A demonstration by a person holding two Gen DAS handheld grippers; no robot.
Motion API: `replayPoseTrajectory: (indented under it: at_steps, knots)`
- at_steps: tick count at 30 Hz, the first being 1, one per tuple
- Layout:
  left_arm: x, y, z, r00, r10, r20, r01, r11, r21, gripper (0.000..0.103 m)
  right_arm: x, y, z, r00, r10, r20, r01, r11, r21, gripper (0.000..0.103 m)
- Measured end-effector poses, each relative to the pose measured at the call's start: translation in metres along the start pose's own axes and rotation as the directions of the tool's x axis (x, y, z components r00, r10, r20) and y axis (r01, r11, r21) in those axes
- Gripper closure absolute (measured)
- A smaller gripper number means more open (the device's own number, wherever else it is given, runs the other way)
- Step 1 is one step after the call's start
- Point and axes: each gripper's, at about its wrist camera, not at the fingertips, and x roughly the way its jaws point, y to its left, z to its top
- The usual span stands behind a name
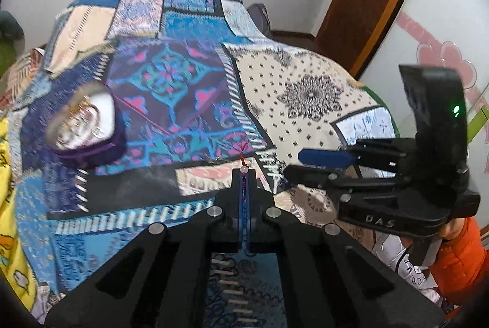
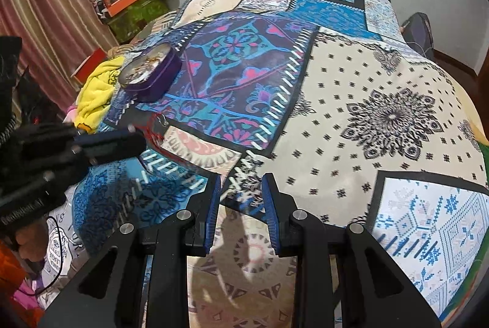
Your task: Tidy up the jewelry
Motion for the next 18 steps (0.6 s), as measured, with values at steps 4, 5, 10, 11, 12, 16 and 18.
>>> replayPoseTrajectory:
  at_steps: [4, 5, 10, 11, 12, 16, 18]
  knots:
    - [-0.009, 0.009, 0.002, 1.000, -0.005, 0.016, 0.006, 1.000, -0.018, 0.103, 0.003, 0.008, 0.001, 1.000, 0.022, -0.003, -0.022, 1.000, -0.014, 0.078]
    - [-0.009, 0.012, 0.002, 1.000, -0.001, 0.015, 0.001, 1.000, -0.019, 0.103, 0.004, 0.011, 0.001, 1.000, 0.025, -0.006, -0.026, 1.000, -0.018, 0.078]
    - [0.010, 0.025, -0.008, 0.998, 0.029, -0.059, -0.031, 0.999, -0.042, 0.103, 0.016, 0.023, 0.002, 0.999, 0.036, -0.030, -0.038, 0.998, -0.052, 0.078]
    - [0.013, 0.028, -0.011, 0.997, 0.033, -0.075, -0.037, 0.998, -0.050, 0.103, 0.016, 0.024, 0.001, 0.999, 0.038, -0.032, -0.040, 0.998, -0.054, 0.078]
    - [0.015, 0.032, -0.014, 0.996, 0.035, -0.086, -0.040, 0.997, -0.060, 0.103, 0.018, 0.025, 0.002, 0.998, 0.043, -0.035, -0.044, 0.997, -0.057, 0.078]
    - [0.018, 0.041, -0.024, 0.992, 0.039, -0.116, -0.049, 0.996, -0.079, 0.101, 0.024, 0.031, 0.006, 0.997, 0.057, -0.043, -0.059, 0.996, -0.066, 0.078]
    - [0.016, 0.043, -0.027, 0.992, 0.045, -0.116, -0.054, 0.995, -0.079, 0.100, 0.028, 0.035, 0.008, 0.997, 0.065, -0.050, -0.069, 0.995, -0.077, 0.078]
